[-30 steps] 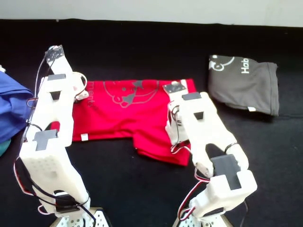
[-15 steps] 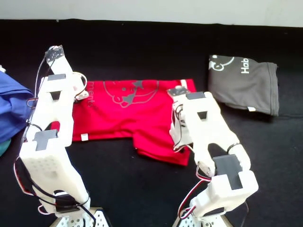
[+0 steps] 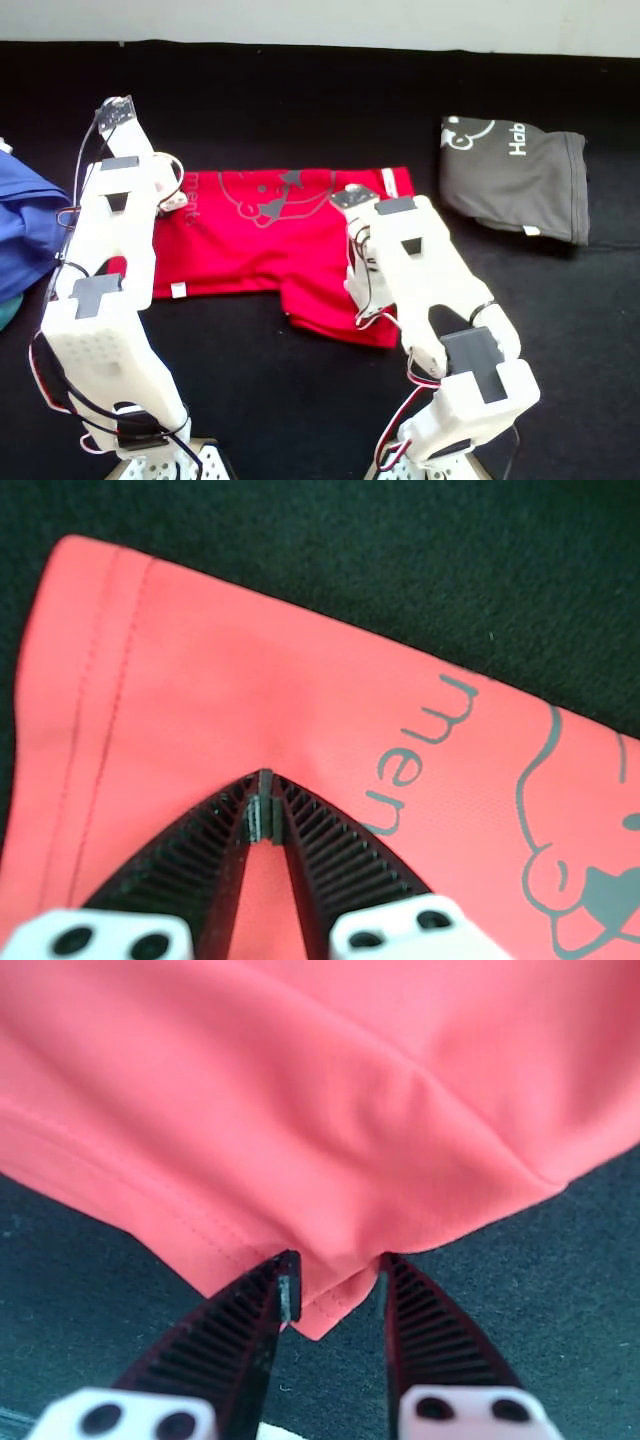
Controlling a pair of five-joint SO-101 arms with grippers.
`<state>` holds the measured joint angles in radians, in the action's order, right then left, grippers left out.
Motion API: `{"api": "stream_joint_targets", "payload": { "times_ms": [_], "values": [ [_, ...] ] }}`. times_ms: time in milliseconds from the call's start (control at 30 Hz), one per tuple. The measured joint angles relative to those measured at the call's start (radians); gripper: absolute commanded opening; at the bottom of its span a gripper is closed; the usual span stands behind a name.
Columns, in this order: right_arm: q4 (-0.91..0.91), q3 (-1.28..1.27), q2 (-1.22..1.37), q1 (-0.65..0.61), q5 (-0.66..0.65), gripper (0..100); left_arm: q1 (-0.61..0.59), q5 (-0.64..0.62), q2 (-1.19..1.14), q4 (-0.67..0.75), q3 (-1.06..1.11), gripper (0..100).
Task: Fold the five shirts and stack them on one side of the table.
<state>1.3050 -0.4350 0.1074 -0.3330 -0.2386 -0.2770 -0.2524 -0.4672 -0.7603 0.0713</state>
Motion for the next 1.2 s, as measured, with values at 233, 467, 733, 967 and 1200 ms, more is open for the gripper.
{"api": "stream_joint_targets", "payload": {
  "times_ms": [233, 467, 733, 967, 1200],
  "values": [
    [0.006, 0.000, 0.000, 0.003, 0.000, 13.6, 0.000, 0.000, 0.000, 0.000, 0.000, 1],
    [0.048, -0.005, -0.155, 0.000, -0.006, 17.6, 0.000, 0.000, 0.000, 0.000, 0.000, 1],
    [0.043, -0.190, -0.365, -0.143, -0.006, 17.6, 0.000, 0.000, -0.003, 0.000, 0.000, 1],
    [-0.069, -0.288, -0.339, -0.161, -0.006, 14.9, 0.000, 0.000, -0.003, 0.000, 0.000, 1],
    [-0.095, -0.290, -0.245, -0.130, -0.006, 13.5, 0.000, 0.000, -0.003, 0.000, 0.000, 1]
  ]
}}
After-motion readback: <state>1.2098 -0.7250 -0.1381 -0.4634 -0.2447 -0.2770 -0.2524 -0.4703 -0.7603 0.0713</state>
